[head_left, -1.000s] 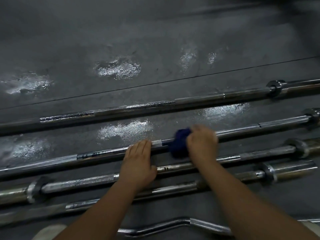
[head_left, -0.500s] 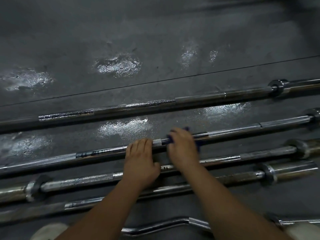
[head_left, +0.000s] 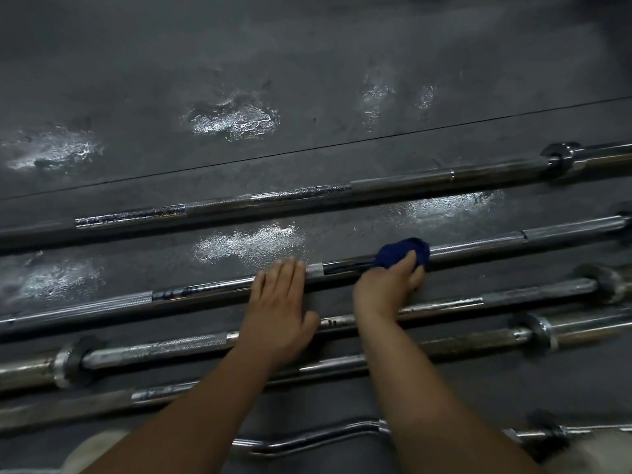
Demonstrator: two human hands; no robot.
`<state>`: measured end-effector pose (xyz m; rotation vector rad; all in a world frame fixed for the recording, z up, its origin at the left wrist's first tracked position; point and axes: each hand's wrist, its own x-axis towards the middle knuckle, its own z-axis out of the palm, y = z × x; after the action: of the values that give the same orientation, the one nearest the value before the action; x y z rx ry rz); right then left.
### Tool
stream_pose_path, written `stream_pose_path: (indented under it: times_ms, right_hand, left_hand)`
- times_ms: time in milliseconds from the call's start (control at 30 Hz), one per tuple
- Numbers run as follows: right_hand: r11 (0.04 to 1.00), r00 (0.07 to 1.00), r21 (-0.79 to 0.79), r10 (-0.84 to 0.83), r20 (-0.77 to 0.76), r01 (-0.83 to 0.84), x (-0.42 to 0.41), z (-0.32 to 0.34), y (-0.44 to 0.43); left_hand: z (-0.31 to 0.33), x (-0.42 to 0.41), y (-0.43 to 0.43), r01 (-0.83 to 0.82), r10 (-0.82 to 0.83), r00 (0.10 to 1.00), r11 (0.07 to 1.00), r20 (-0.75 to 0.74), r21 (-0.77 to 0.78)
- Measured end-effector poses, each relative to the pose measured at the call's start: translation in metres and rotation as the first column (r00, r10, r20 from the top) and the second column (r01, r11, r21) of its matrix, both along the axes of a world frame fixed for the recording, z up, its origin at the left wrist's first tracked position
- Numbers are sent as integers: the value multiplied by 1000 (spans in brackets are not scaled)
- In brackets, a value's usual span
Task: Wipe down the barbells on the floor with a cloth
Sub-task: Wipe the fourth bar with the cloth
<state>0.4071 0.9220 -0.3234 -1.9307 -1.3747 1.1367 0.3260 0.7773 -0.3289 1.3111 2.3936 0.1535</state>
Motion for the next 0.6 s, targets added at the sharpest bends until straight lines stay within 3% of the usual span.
stream_pose_path:
  times_ms: [67,100,167,267,433,533,600]
  right_hand:
    - [910,937,-348,-301,-177,227,-28,-2,7]
    - [844,907,-497,-352,-231,200,-42,1,1]
    - [758,846,-646,-398,-356,85,-62,-2,-23]
    - [709,789,-694,-355,-501,-121,-63,11,-32]
    - [794,687,-577,-527,-500,190,-28,-1,53]
    - [760,735,-642,-378,-563,-102,-41,2,23]
    - [702,708,-696,-413,-572,-153,-42,9,25]
  left_hand:
    - [-5,-5,1,11,-11,1000,1000,-7,9]
    - [-6,-9,3,19,-19,1000,1000,-8,7]
    - [-6,-21,9,23,-23,1000,1000,0,9]
    - [-1,-42,20,23,-23,999,1000,33,9]
    - [4,-51,23,46,-46,999,999,10,8]
    - [3,-49,31,0,0,1000,1000,-10,-4]
    - [3,-51,31,14,-14,1000,1000,-25,1]
